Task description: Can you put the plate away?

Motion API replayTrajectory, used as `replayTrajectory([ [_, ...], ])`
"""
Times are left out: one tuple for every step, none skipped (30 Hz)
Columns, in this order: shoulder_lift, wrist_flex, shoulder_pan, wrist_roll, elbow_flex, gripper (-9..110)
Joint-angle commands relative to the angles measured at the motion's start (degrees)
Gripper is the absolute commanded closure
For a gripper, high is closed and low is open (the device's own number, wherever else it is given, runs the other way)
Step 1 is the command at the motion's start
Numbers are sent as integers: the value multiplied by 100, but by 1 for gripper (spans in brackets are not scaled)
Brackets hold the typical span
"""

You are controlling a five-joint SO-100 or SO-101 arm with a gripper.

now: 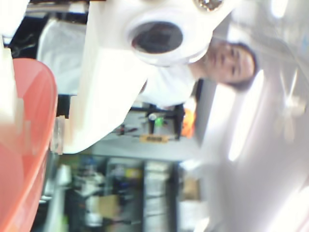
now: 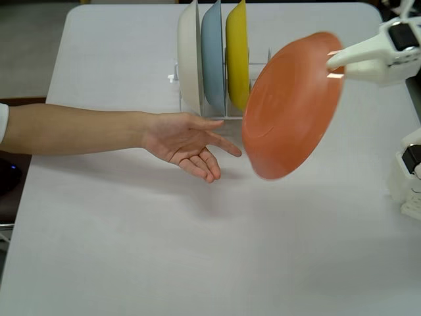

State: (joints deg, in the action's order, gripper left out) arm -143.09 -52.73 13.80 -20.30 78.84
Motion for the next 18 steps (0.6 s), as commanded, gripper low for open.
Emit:
replayTrajectory([
  [-571, 26, -229, -650, 88, 102],
  [-659, 26, -272, -958, 149, 102],
  [-738, 26, -343, -1195, 211, 102],
  [-800, 26, -466, -1371, 264, 102],
  [-835, 26, -562, -1617, 308, 102],
  [-861, 26, -642, -1872, 360, 102],
  [-870, 26, -729, -2057, 404, 102],
  [-870, 9, -809, -2232, 431, 102],
  [-879, -35, -879, -2391, 457, 102],
  [-879, -70, -940, -2443, 483, 102],
  [-879, -132, -984, -2443, 501, 102],
  [-879, -185, -1020, -2461, 501, 102],
  [-879, -193, -1037, -2505, 536, 102],
  [-879, -211, -1072, -2540, 562, 102],
  [-879, -246, -1125, -2575, 589, 102],
  [-879, -316, -1178, -2689, 589, 102],
  [-870, -396, -1204, -2874, 598, 102],
  [-861, -466, -1239, -3041, 615, 102],
])
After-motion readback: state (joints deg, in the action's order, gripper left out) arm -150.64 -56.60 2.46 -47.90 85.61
